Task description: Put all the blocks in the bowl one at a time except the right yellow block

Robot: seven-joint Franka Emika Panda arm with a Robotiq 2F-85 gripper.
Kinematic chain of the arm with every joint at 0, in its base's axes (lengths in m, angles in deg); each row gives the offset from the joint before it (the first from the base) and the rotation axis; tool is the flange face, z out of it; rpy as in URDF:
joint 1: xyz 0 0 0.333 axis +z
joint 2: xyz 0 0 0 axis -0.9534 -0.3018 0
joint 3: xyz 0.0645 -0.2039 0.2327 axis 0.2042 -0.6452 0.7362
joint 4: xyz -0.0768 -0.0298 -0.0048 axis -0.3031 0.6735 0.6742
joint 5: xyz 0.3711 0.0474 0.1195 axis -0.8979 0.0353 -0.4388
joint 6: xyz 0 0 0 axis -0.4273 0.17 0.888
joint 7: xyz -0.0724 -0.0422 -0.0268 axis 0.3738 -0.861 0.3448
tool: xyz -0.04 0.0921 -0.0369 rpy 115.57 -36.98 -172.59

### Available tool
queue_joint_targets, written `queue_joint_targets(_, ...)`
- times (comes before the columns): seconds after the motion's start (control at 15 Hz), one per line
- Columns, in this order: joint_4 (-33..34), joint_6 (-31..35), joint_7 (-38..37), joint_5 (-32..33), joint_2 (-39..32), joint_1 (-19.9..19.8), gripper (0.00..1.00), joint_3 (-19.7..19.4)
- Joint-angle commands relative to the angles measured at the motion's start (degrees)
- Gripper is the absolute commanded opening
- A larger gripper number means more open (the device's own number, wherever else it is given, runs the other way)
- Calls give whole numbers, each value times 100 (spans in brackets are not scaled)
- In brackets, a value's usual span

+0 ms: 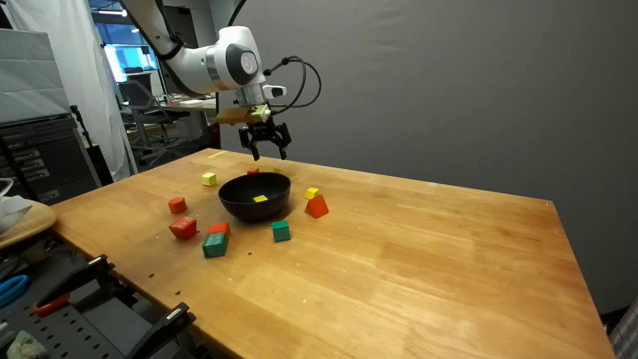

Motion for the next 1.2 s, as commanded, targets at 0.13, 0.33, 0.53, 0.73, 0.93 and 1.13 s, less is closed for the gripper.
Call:
queue_joint_targets(0.13,997,-639,577,-274,-888,-29,100,109)
queue_joint_targets(0.33,1271,-818,595,-250,-1130,33,74,106)
queue_joint_targets(0.53,1409,-899,545,-210,-1180,90,49,57)
queue_joint_targets(0.73,1410,-888,448,-166,-1067,143,27,-2)
queue_joint_targets(0.93,1013,-1019,355,-263,-547,112,21,33)
queue_joint_targets(1.13,142,-1290,267,-319,372,59,21,19)
